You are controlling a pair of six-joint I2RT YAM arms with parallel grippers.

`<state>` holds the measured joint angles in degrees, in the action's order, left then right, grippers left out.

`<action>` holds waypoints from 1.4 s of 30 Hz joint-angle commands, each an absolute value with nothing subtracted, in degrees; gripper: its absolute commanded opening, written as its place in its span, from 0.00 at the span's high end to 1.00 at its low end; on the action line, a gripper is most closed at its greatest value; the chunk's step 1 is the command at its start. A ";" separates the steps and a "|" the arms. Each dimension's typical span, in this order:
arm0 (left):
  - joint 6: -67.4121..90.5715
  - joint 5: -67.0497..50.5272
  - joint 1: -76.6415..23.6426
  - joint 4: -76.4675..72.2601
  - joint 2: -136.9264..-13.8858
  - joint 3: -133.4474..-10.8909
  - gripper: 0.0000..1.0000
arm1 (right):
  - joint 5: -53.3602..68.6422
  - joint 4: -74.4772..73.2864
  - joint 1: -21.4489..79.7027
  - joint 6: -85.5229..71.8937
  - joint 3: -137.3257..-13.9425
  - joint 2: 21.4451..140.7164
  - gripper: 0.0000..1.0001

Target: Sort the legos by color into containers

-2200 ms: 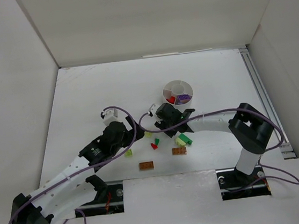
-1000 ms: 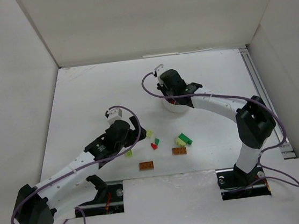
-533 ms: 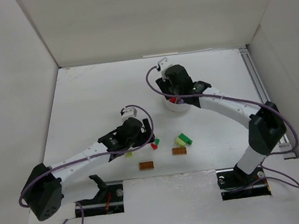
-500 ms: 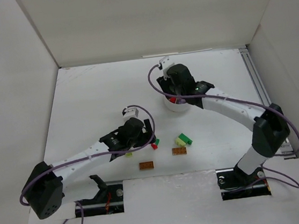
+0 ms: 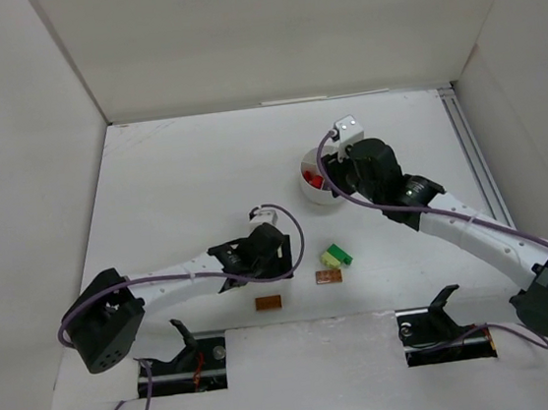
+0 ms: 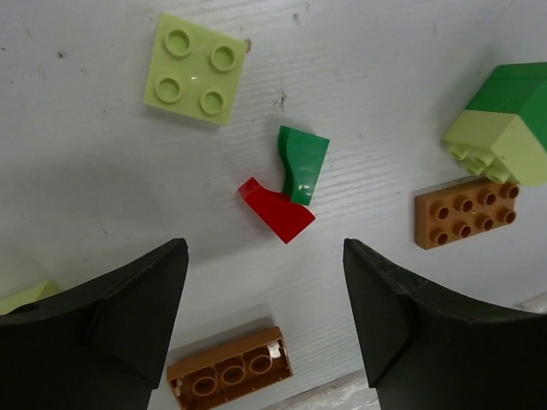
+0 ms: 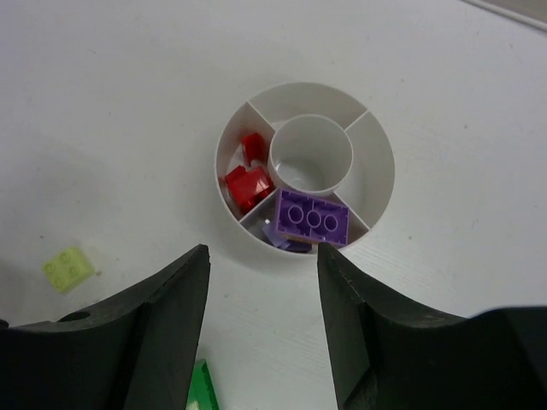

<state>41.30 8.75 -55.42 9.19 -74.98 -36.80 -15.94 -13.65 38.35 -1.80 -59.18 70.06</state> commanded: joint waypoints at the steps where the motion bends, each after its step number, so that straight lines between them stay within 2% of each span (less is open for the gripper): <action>1: 40.60 9.22 -55.90 8.70 -77.59 -39.37 0.31 | -17.23 -13.36 38.76 -3.08 -58.80 68.73 0.41; 3: 41.39 10.63 -55.90 10.01 -78.83 -40.07 0.36 | -17.75 -13.89 38.76 -3.08 -58.80 68.73 0.41; 10: 42.54 13.18 -57.04 10.55 -81.04 -41.92 0.36 | -17.75 -13.89 38.23 -3.60 -57.75 68.20 0.40; 13: 42.54 13.71 -58.09 11.77 -83.14 -43.15 0.44 | -18.28 -13.89 38.23 -3.60 -57.74 67.68 0.40; 20: 44.65 17.40 -59.15 14.85 -84.90 -45.43 0.48 | -18.28 -13.89 37.71 -3.60 -56.69 66.63 0.40; 28: 45.96 19.42 -59.67 16.96 -86.84 -47.02 0.67 | -18.81 -14.41 37.18 -3.60 -55.64 66.01 0.40; 34: 45.97 19.95 -59.68 17.49 -83.15 -47.02 0.82 | -18.81 -14.41 37.18 -3.60 -55.02 65.48 0.40; 42: 43.07 25.39 -59.68 18.63 -75.33 -51.75 0.86 | -19.42 -14.41 36.12 -4.66 -53.36 62.32 0.40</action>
